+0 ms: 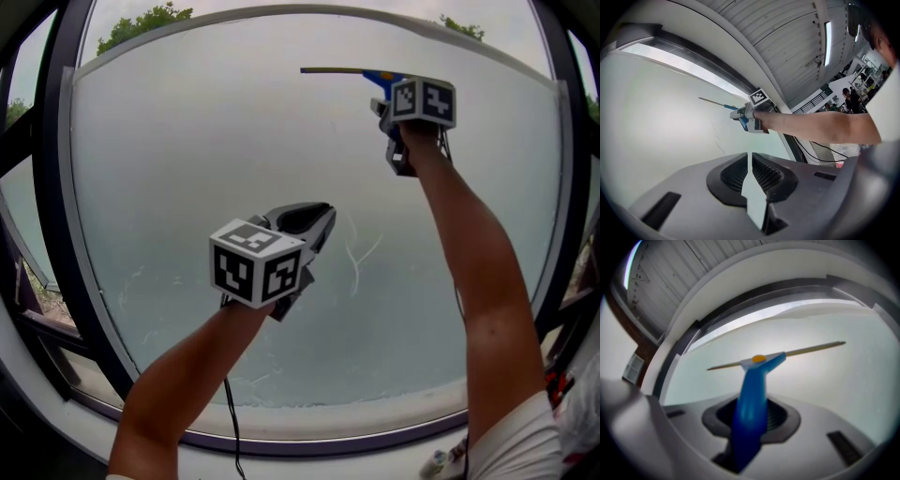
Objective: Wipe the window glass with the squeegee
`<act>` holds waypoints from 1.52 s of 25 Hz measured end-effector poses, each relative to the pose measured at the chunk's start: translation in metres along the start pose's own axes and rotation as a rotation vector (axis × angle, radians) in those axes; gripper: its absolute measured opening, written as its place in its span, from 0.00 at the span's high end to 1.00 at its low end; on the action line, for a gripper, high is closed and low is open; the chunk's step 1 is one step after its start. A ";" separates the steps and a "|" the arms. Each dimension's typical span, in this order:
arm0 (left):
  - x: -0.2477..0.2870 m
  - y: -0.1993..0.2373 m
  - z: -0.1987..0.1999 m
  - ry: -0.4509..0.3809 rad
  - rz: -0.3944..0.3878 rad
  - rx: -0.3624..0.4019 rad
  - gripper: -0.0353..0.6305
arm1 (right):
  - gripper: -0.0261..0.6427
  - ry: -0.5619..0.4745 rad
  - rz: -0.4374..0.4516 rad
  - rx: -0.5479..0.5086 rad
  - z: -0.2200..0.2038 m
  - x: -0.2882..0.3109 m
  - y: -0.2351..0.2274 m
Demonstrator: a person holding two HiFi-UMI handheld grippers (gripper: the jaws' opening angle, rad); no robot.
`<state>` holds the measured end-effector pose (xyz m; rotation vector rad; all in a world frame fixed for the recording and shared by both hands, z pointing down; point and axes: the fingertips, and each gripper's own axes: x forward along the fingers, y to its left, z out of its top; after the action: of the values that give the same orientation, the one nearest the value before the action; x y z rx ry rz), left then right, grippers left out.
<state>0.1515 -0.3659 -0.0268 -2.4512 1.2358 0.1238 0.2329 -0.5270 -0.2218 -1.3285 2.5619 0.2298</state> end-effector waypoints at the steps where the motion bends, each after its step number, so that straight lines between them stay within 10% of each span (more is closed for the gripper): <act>1: 0.000 -0.001 0.000 0.000 -0.003 -0.003 0.87 | 0.78 0.002 -0.001 0.001 -0.001 -0.001 0.000; 38: -0.010 -0.027 -0.039 0.043 -0.029 -0.071 0.87 | 0.78 0.101 -0.007 0.003 -0.081 -0.030 -0.001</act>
<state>0.1633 -0.3591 0.0193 -2.5434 1.2332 0.1095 0.2387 -0.5245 -0.1353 -1.3816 2.6388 0.1615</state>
